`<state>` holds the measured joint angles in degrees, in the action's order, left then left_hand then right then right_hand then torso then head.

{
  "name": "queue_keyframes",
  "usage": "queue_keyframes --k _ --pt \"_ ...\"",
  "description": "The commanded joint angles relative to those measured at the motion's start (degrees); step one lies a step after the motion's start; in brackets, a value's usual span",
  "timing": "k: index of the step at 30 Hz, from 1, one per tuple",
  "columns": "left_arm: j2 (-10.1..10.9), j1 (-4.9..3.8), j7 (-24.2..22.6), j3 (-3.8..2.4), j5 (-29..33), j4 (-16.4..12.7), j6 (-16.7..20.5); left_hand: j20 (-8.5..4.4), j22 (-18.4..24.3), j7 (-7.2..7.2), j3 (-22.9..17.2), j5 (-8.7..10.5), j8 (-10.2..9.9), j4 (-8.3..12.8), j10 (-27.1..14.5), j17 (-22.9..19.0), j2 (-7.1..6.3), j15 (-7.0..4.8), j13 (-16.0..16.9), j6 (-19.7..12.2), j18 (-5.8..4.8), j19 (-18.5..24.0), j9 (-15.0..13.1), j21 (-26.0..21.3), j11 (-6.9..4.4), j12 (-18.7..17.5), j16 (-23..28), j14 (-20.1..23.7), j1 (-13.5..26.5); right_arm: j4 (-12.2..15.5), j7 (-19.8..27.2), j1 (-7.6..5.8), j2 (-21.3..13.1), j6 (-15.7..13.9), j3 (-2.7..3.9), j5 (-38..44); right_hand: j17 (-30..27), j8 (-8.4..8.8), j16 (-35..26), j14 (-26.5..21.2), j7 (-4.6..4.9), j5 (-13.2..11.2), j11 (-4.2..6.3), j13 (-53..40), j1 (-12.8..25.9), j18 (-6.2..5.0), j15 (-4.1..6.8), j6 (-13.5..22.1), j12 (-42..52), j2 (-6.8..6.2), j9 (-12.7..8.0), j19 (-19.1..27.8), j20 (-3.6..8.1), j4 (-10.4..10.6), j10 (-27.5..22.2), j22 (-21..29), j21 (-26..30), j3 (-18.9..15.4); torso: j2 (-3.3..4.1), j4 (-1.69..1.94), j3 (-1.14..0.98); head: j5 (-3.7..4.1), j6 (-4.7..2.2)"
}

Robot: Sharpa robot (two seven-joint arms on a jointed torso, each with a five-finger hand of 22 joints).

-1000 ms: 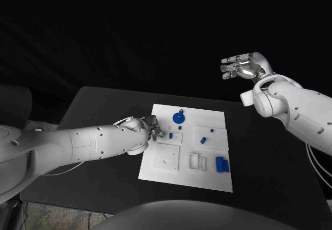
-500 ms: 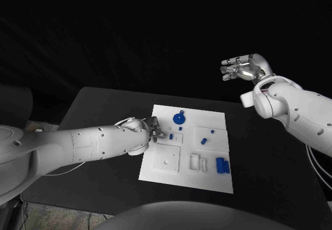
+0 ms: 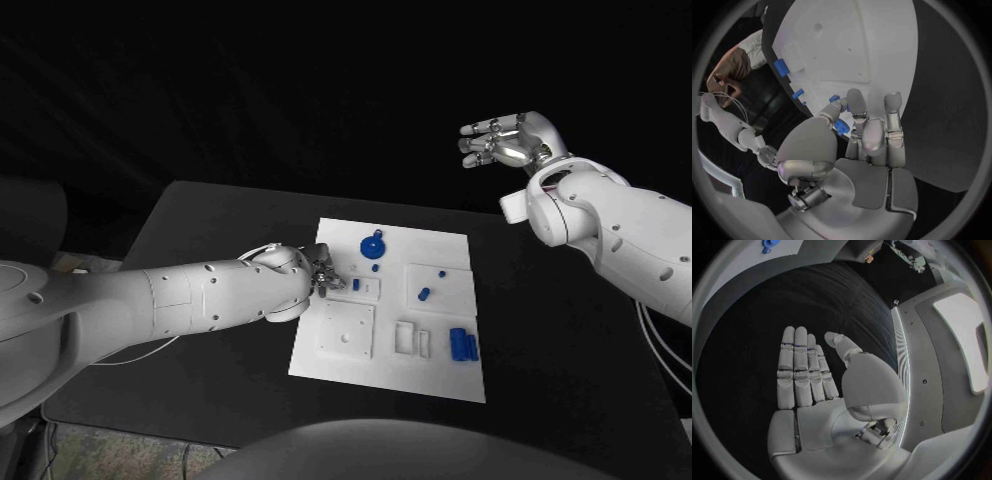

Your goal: Assemble the parts on the task board

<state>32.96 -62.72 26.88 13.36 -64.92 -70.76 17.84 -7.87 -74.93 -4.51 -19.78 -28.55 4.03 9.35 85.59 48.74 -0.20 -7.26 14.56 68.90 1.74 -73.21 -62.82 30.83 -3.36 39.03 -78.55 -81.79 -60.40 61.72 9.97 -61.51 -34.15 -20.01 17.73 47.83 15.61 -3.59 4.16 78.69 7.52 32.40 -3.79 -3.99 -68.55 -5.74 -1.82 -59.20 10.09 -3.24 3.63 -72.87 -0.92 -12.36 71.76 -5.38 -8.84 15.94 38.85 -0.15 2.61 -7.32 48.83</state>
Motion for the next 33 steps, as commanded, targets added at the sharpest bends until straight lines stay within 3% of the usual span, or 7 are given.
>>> queue_keyframes --k 1,10,18,25,33 --pt "-0.20 0.10 -0.07 0.16 0.53 -0.30 -3.15 0.45 -1.03 7.98 -0.10 0.10 -0.07 0.24 1.24 -0.04 2.06 -0.38 -0.15 12.20 0.76 0.15 -0.15 0.20 -1.75 0.35 -0.17 -0.56 -1.34 -0.03 0.24 0.06 0.09 0.93 0.03 0.42 -0.08 0.03 -0.27 -0.41 0.32 0.31 0.00 0.09 0.66 0.51 -0.04 -0.21 -0.13 -0.12 0.05 0.45 0.07 0.06 -0.27 0.09 -0.26 0.43 0.03 0.00 -0.03 0.00 0.05" --pt "-0.25 -1.21 -0.13 -0.22 1.99 -0.33 -5.86 0.54 -1.01 7.92 -0.06 0.64 -0.08 0.09 1.24 -0.29 2.26 -0.35 -0.54 11.94 0.84 0.31 -0.27 0.15 -1.73 0.29 0.02 -0.46 -1.45 -0.17 0.24 0.13 0.22 1.04 0.03 0.42 -0.08 0.03 -0.27 -0.41 0.32 0.31 0.00 0.09 0.66 0.51 -0.04 -0.21 -0.13 -0.12 0.05 0.45 0.07 0.06 -0.27 0.09 -0.26 0.43 0.02 -0.05 -0.03 -0.05 0.11" --pt "-0.68 -2.74 -0.03 -0.53 5.50 0.35 -11.50 0.73 -0.99 7.81 0.09 1.92 -0.11 -0.20 1.23 -0.71 2.63 -0.22 -0.93 11.48 0.85 0.64 -0.25 -0.08 -1.67 -0.04 0.26 -0.12 -1.73 -0.40 0.18 0.29 0.40 1.28 0.03 0.42 -0.11 0.03 -0.27 -0.43 0.33 0.42 -0.01 0.09 0.70 0.51 -0.05 -0.20 -0.12 -0.12 0.05 0.51 0.06 0.01 -0.31 0.18 -0.34 0.51 0.07 -0.04 -0.05 -0.06 0.16" --pt "-1.52 -4.00 0.97 -1.42 8.19 1.80 -16.10 0.85 -0.98 7.75 0.26 3.03 -0.10 -0.35 1.24 -0.93 2.88 -0.16 -1.06 11.18 0.91 0.77 -0.33 -0.22 -1.65 -0.21 0.39 0.06 -1.95 -0.60 0.15 0.40 0.59 1.43 0.02 0.42 -0.13 0.03 -0.27 -0.46 0.34 0.46 -0.02 0.09 0.73 0.51 -0.06 -0.19 -0.11 -0.09 0.05 0.56 0.04 0.01 -0.35 0.23 -0.36 0.55 0.03 0.00 -0.06 -0.08 0.23" --pt "-3.06 -5.30 2.41 -1.89 10.43 5.01 -22.37 0.88 -1.00 7.69 0.36 3.15 -0.11 -0.11 1.24 -1.06 2.93 -0.09 -1.15 10.93 0.91 0.81 -0.43 -0.32 -1.62 -0.34 0.43 0.17 -2.39 -0.84 0.09 0.55 0.85 1.68 0.02 0.42 -0.15 0.03 -0.27 -0.49 0.35 0.44 -0.05 0.09 0.72 0.50 -0.08 -0.16 -0.11 -0.05 0.05 0.60 0.03 -0.03 -0.40 0.31 -0.40 0.58 0.00 -0.03 -0.05 -0.08 0.36"
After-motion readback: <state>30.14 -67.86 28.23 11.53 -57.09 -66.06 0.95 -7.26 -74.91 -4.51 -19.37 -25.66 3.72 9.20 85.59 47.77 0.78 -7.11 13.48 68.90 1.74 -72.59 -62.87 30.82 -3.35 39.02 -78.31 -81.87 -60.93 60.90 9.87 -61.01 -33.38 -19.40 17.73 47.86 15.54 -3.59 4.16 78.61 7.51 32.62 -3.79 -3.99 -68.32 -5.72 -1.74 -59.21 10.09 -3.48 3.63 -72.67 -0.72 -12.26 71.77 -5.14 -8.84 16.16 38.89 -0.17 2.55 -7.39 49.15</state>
